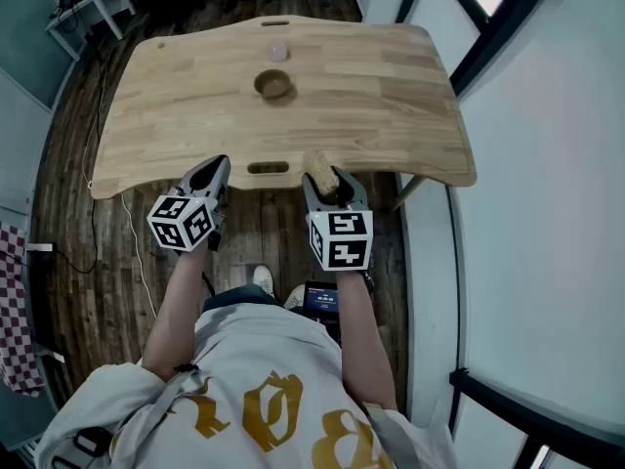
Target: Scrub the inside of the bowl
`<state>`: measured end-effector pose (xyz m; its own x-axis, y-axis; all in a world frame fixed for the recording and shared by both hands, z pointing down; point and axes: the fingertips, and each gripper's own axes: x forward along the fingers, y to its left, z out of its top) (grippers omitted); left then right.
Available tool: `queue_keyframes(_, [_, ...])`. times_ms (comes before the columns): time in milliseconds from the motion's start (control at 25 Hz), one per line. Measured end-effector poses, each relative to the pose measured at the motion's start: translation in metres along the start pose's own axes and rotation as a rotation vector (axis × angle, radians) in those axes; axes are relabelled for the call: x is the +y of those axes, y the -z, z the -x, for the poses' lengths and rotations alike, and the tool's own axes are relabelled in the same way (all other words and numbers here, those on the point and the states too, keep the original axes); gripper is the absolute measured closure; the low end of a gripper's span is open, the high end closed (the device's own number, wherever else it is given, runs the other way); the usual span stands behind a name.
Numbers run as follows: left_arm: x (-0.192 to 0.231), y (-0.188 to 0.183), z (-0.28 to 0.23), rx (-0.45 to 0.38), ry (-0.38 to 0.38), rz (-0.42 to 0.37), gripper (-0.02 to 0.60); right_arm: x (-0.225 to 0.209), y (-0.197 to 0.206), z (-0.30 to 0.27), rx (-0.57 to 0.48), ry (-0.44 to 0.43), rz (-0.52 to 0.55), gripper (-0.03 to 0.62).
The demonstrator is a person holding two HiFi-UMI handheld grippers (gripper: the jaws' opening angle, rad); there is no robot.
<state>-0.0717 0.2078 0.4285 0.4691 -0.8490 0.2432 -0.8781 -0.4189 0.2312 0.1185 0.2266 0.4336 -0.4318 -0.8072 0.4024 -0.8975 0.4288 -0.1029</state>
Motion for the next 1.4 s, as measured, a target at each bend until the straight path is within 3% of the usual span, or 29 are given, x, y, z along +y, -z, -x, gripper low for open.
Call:
queue_keyframes(520, [0.0,0.0,-0.014,0.004,-0.011,-0.001,0.58,-0.015,0.001,-0.006,-0.003,-0.002,0.002,0.398])
queue_keyframes(680, [0.005,0.002,-0.025,0.005,-0.009,0.013,0.581,-0.021,-0.004,-0.019,-0.036,-0.034,-0.077,0.398])
queue_keyframes(880, [0.02,0.005,-0.044,0.014,-0.009,0.052,0.581,-0.023,-0.009,-0.041,-0.032,-0.095,-0.091,0.398])
queue_keyframes(1040, [0.046,0.003,-0.076,0.013,-0.033,0.074,0.581,-0.036,-0.013,-0.077,-0.016,-0.107,-0.124,0.398])
queue_keyframes(1240, [0.081,-0.008,-0.136,0.026,-0.031,0.078,0.581,-0.063,-0.021,-0.135,0.043,-0.056,-0.047,0.398])
queue_keyframes(1400, [0.117,-0.024,-0.181,0.049,-0.035,0.066,0.58,-0.082,-0.037,-0.184,0.072,-0.032,-0.074,0.398])
